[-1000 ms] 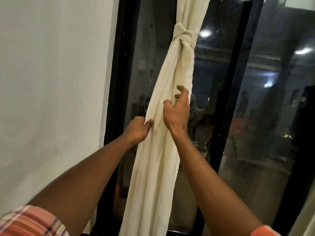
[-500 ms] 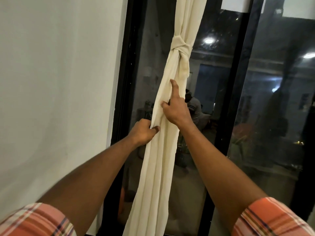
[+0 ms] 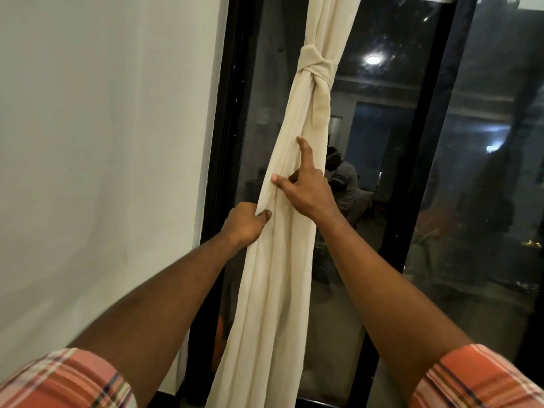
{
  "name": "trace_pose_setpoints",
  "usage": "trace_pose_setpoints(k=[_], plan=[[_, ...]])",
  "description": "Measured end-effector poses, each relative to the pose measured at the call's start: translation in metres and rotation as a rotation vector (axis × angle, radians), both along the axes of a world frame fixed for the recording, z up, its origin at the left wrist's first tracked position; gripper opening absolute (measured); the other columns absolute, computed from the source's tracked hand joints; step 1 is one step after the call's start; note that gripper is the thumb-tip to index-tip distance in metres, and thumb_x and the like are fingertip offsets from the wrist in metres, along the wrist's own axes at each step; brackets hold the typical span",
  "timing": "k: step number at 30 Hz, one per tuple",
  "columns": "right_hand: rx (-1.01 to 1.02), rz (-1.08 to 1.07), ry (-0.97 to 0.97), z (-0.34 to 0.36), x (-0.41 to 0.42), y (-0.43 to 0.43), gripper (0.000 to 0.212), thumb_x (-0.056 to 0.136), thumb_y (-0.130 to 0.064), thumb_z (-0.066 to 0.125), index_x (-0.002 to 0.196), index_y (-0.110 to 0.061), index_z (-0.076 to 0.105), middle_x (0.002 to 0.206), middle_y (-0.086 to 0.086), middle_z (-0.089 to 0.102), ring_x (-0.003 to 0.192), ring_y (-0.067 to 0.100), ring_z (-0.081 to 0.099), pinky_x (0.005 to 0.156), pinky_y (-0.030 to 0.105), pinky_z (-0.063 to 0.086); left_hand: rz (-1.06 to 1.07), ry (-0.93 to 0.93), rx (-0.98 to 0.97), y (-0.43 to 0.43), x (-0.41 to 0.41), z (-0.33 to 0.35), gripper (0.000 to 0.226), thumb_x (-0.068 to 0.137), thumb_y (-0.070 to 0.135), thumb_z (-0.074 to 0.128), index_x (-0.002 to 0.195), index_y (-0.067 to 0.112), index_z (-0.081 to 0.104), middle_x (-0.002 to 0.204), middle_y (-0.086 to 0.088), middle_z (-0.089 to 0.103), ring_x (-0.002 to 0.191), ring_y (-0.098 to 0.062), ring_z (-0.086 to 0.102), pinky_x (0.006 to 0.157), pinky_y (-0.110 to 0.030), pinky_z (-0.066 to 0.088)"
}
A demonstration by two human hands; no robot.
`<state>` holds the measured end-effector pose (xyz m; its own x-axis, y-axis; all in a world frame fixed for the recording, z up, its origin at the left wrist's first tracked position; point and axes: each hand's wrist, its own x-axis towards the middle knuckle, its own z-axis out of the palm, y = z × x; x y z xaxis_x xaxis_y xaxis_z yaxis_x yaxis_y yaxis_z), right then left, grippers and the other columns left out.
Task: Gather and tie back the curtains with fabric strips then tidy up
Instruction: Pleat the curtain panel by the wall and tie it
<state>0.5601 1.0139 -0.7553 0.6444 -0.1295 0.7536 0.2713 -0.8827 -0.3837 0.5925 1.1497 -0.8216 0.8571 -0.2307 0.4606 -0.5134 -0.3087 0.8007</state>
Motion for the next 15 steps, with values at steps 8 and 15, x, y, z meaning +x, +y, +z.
trace_pose_setpoints(k=[8,15], plan=[[-0.156,-0.016,-0.115,-0.009,-0.003,-0.004,0.08,0.093,-0.01,0.055,0.149,-0.037,0.006,0.069,0.008,0.061,0.057,0.021,0.06,0.062,0.041,0.058,0.068,0.021,-0.009,0.006,0.008,-0.001,0.033,0.096,0.036,0.051,0.101,0.005,0.061,0.101,-0.009,0.065,0.094,-0.028,0.063,0.086,-0.041,0.052],[-0.249,-0.369,-0.247,-0.002,-0.005,-0.01,0.03,0.087,-0.029,0.053,0.116,-0.019,0.053,0.097,0.004,0.06,0.079,0.022,0.06,0.071,0.038,0.054,0.113,-0.02,0.068,0.004,0.006,-0.001,0.034,0.098,0.037,0.047,0.107,0.007,0.06,0.103,-0.007,0.062,0.093,-0.026,0.06,0.084,-0.04,0.051]])
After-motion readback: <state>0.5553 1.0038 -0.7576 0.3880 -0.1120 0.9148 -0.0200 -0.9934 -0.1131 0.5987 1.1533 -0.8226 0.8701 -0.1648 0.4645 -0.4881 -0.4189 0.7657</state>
